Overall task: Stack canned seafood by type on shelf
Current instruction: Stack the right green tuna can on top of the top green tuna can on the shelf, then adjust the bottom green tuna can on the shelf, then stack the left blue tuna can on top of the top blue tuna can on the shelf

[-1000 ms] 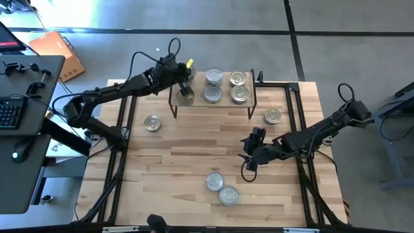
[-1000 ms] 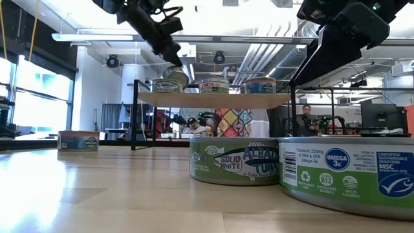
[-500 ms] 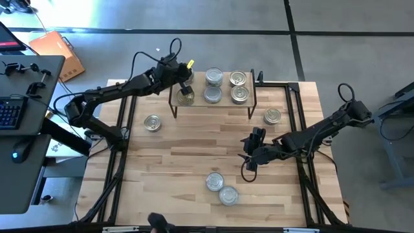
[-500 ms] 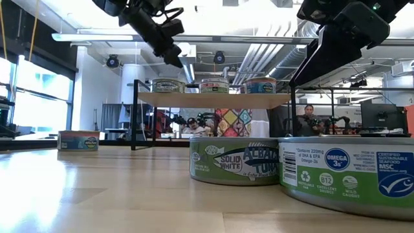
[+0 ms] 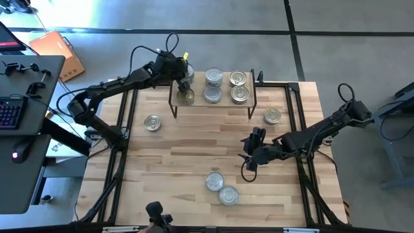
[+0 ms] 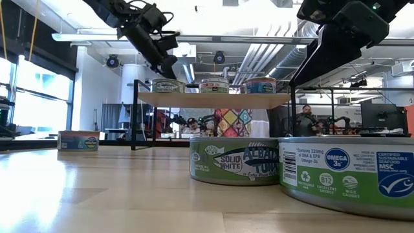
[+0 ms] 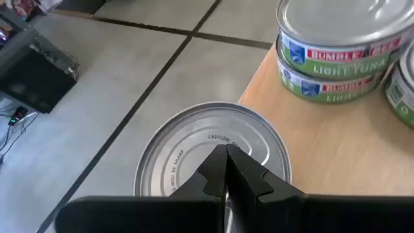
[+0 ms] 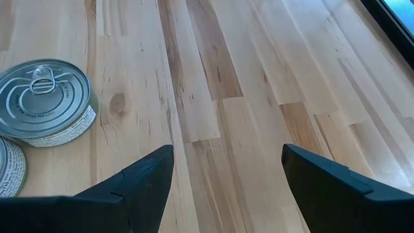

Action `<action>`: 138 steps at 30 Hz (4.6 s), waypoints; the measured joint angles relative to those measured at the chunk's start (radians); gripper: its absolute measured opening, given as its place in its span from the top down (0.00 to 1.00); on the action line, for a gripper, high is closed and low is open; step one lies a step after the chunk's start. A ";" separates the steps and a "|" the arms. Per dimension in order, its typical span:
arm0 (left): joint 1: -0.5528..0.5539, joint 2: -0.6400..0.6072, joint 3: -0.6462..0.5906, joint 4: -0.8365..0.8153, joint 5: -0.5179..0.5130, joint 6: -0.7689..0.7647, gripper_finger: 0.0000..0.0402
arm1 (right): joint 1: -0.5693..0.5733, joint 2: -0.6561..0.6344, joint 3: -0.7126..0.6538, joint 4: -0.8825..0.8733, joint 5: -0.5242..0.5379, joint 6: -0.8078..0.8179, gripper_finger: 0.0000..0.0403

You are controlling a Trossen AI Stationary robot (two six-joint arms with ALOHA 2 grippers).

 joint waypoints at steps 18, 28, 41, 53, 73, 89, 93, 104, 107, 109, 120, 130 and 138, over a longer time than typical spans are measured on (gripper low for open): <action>-0.074 -0.049 -0.004 -0.001 -0.047 0.006 1.00 | 0.000 0.000 -0.007 0.006 0.000 0.000 0.30; -0.257 -0.151 -0.003 -0.148 -0.059 0.094 1.00 | -0.003 0.000 -0.110 0.143 0.000 0.002 0.30; -0.474 -0.110 -0.041 -0.336 -0.314 -0.061 1.00 | -0.003 0.000 -0.141 0.270 -0.026 -0.042 0.30; -0.386 -0.089 -0.041 -0.265 -0.148 -0.079 1.00 | -0.003 0.000 -0.141 0.270 -0.027 -0.047 0.30; -0.406 -0.063 -0.004 -0.132 -0.295 -0.016 1.00 | -0.015 0.000 -0.141 0.271 -0.027 -0.076 0.30; -0.642 -0.135 -0.170 -0.354 -0.525 -0.383 1.00 | -0.068 0.000 -0.141 0.272 -0.022 -0.076 0.30; -0.693 -0.140 -0.231 -0.435 -0.533 -0.571 1.00 | -0.068 0.000 -0.141 0.272 -0.022 -0.073 0.30; -0.973 -0.181 -0.440 -0.407 -0.645 -1.032 1.00 | -0.069 0.000 -0.141 0.280 -0.023 -0.068 0.30; -1.040 -0.182 -0.510 -0.317 -0.675 -1.112 1.00 | -0.069 0.000 -0.141 0.299 -0.023 -0.068 0.30; -1.077 -0.182 -0.555 -0.259 -0.698 -1.139 1.00 | -0.069 0.000 -0.141 0.313 -0.023 -0.069 0.30; -1.126 -0.181 -0.646 -0.202 -0.833 -1.204 1.00 | -0.068 0.000 -0.141 0.326 -0.023 -0.015 0.30; -1.152 -0.342 -0.768 -0.307 -1.006 -1.543 0.89 | -0.068 0.000 -0.141 0.326 -0.023 0.010 0.30; -1.245 -0.511 -0.883 -0.223 -1.049 -1.591 0.61 | -0.073 0.000 -0.141 0.347 -0.021 0.005 0.30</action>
